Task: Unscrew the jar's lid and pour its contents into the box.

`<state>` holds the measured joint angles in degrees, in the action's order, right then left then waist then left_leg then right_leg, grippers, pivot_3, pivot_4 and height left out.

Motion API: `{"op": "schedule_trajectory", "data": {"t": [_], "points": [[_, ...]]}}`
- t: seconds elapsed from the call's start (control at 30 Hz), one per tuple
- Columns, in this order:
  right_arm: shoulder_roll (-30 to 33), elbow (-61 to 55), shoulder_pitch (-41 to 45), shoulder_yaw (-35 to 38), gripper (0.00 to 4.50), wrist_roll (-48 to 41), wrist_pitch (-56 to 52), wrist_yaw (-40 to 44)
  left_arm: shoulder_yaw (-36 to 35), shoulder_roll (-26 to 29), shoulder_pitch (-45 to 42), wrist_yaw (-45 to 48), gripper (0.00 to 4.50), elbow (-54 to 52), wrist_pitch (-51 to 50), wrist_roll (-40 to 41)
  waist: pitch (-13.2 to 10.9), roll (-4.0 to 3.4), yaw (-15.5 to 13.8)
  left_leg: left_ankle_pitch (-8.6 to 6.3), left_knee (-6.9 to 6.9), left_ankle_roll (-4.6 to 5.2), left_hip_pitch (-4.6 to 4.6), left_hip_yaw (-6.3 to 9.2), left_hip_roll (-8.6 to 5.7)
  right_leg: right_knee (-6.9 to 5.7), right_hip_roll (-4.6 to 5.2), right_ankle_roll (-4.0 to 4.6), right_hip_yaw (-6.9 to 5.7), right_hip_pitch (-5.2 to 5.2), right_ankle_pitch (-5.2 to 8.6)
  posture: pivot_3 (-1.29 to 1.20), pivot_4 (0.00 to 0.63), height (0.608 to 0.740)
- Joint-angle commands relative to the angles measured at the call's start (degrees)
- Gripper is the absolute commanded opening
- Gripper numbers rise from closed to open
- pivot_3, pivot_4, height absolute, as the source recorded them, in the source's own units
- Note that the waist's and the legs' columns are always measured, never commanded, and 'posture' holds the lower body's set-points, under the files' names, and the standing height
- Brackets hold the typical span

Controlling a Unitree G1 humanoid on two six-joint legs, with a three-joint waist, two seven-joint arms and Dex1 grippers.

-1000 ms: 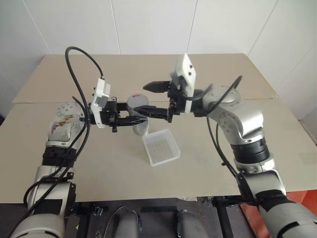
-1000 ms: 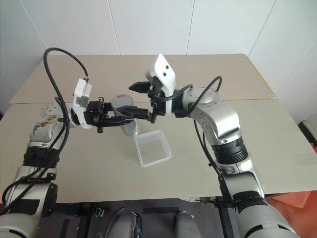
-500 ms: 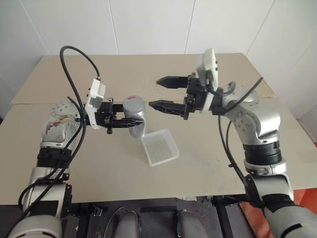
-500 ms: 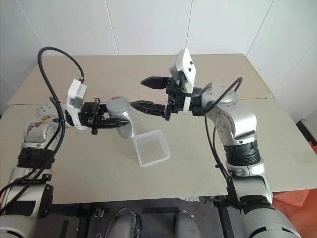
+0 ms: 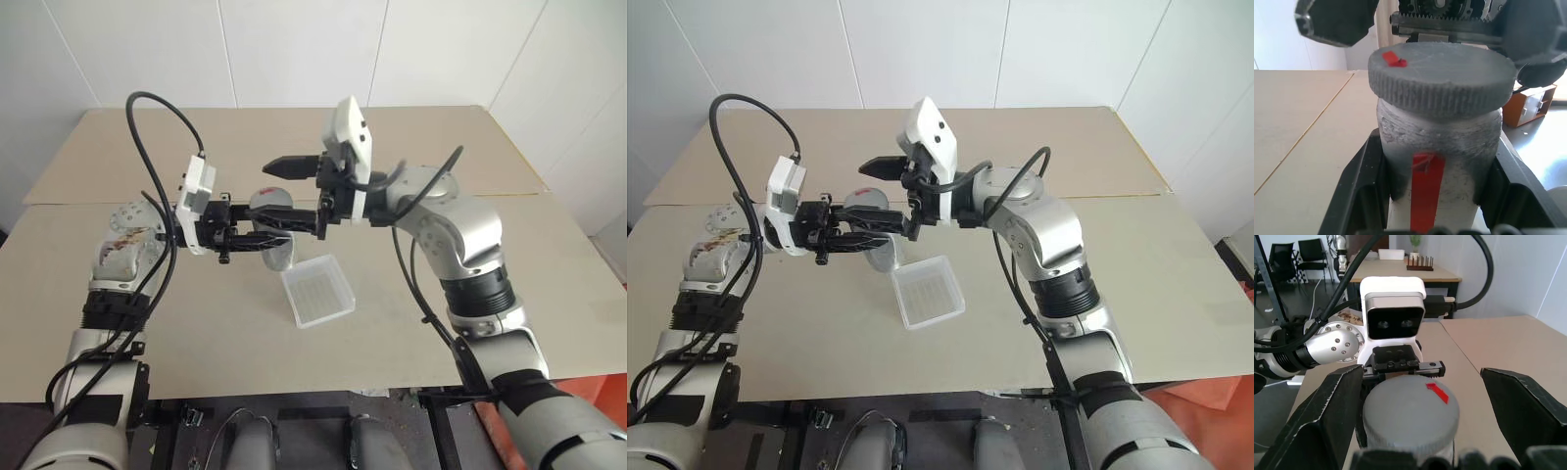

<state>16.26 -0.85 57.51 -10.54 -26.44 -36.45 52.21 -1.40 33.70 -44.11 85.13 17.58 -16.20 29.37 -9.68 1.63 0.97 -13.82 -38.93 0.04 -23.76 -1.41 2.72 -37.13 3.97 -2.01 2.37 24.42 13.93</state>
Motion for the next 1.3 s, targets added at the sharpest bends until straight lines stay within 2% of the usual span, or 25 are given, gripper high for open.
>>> {"op": "schedule_trajectory", "data": {"t": [0.03,0.4,1.3], "points": [[-0.8,-0.4,1.4,0.1,4.45,0.7,2.3,0.1,-1.1,0.3,-1.4,0.2,1.95,-1.4,0.3,0.8,0.0,0.0,0.0,0.0,0.0,0.0,0.0,0.0,0.0,0.0,0.0,0.0,0.0,0.0,0.0,0.0,0.15,0.74],[-1.9,1.5,1.2,0.3,4.45,2.7,3.5,0.3,-1.2,1.0,-1.2,0.4,1.95,-1.9,0.0,0.9,0.0,0.0,0.0,0.0,0.0,0.0,0.0,0.0,0.0,-0.01,0.0,0.0,0.0,0.0,0.0,0.0,0.15,0.74],[6.6,-4.9,-4.5,5.1,4.45,-1.7,2.0,1.5,-1.3,2.5,-0.8,1.5,1.95,-1.9,-0.6,1.3,0.0,0.0,0.0,0.0,0.0,0.0,0.0,0.0,0.0,0.0,0.01,0.0,0.0,-0.01,0.0,0.0,0.15,0.74]]}}
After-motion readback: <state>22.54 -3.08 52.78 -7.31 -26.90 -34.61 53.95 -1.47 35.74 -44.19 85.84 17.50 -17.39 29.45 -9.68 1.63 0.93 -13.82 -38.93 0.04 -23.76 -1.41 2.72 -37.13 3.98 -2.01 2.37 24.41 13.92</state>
